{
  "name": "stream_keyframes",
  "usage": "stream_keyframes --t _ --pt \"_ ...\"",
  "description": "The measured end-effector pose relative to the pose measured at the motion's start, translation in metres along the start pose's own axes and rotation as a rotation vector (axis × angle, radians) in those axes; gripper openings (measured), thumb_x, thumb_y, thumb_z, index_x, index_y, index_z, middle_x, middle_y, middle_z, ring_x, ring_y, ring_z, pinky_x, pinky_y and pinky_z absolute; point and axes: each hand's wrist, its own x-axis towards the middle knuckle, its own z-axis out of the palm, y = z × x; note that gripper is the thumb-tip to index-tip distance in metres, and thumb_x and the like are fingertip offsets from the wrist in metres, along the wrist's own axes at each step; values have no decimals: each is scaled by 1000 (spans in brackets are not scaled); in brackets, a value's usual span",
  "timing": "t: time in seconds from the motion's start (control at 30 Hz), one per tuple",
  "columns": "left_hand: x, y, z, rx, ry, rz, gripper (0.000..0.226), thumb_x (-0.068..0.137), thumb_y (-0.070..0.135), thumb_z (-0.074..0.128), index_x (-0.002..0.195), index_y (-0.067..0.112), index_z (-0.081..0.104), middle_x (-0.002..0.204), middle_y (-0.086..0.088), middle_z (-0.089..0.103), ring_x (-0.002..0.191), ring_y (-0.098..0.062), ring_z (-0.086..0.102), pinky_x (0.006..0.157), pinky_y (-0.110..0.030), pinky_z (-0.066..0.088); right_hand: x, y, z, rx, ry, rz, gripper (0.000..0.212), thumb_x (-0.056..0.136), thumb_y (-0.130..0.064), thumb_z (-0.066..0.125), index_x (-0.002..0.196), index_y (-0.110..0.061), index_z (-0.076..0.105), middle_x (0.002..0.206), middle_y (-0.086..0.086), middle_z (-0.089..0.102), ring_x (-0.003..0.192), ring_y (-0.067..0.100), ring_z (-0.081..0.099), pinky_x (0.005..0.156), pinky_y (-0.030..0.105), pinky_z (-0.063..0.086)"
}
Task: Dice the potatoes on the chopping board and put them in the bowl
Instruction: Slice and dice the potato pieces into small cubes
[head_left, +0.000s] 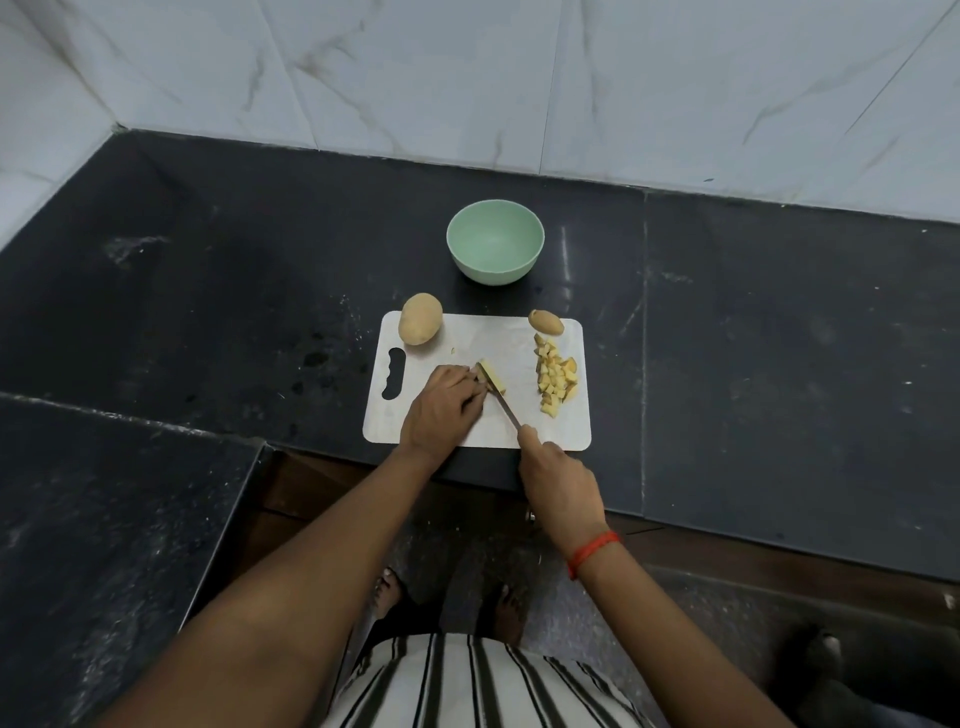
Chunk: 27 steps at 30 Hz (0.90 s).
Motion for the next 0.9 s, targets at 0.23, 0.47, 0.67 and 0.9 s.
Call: stream_keyframes --t 0.23,0.47,0.67,0.9 --pt "1 3 -3 10 -5 -13 16 95 17 68 102 5 76 106 -9 70 106 -23 57 81 -35 53 -33 9 -3 18 22 25 19 102 -19 42 121 -20 37 87 4 61 65 33 63 50 36 36" --pt "9 8 -19 -39 -73 -40 8 94 19 69 98 12 70 95 -1 65 92 -19 57 75 -35 49 -37 9 -31 80 57 30 10 104 -26 38 110 -21 33 76 3 60 64 35 62 52 34 37" --pt "23 0 -33 -49 -163 -26 34 94 17 68 128 19 63 133 1 57 114 -20 58 87 -37 53 -20 11 -50 189 271 47 10 103 -29 43 106 -19 42 64 0 48 54 34 56 49 34 39" --pt "40 -8 -35 229 -295 276 45 90 1 66 133 16 66 137 -6 62 126 -26 54 96 -44 52 19 2 -16 576 321 50 10 105 -28 46 100 -19 46 68 1 59 59 26 59 51 39 46"
